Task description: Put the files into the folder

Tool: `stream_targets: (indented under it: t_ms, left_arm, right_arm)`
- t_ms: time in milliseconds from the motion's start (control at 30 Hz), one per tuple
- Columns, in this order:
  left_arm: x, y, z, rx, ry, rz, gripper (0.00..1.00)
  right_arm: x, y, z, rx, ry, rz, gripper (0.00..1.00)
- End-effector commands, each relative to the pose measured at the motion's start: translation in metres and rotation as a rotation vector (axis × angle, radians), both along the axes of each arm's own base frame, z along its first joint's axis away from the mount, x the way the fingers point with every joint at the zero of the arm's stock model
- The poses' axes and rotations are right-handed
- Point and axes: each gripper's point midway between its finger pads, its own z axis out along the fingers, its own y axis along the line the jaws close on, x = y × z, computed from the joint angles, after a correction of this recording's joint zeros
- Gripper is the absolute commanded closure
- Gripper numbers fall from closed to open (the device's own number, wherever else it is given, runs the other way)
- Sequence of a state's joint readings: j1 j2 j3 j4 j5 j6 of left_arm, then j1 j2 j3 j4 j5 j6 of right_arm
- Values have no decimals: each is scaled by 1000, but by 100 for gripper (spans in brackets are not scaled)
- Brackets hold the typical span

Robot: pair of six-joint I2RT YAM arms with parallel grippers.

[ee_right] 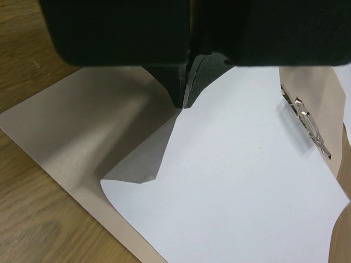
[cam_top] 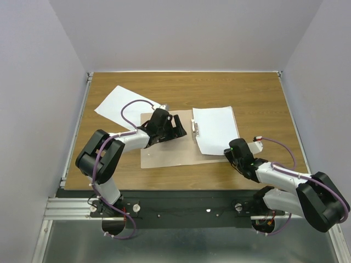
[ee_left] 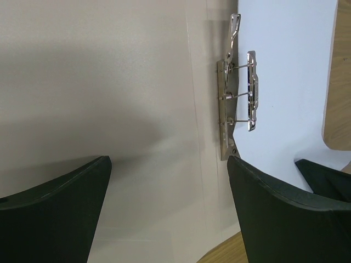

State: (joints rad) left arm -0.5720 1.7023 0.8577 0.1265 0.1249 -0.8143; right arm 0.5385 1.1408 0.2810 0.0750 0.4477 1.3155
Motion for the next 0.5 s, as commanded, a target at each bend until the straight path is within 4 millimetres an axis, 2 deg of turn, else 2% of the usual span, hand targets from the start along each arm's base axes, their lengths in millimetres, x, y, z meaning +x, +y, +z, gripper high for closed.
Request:
stream_targets:
  t_ms: [0,467]
  left_arm:
    - [-26,9,-36,70,121,9,3]
    - [-27,11,-33,77,110,19,3]
  right_arm:
    - [-12,3,-8,1,30,22,91]
    - [-21,0,-15,-95,47,54,91]
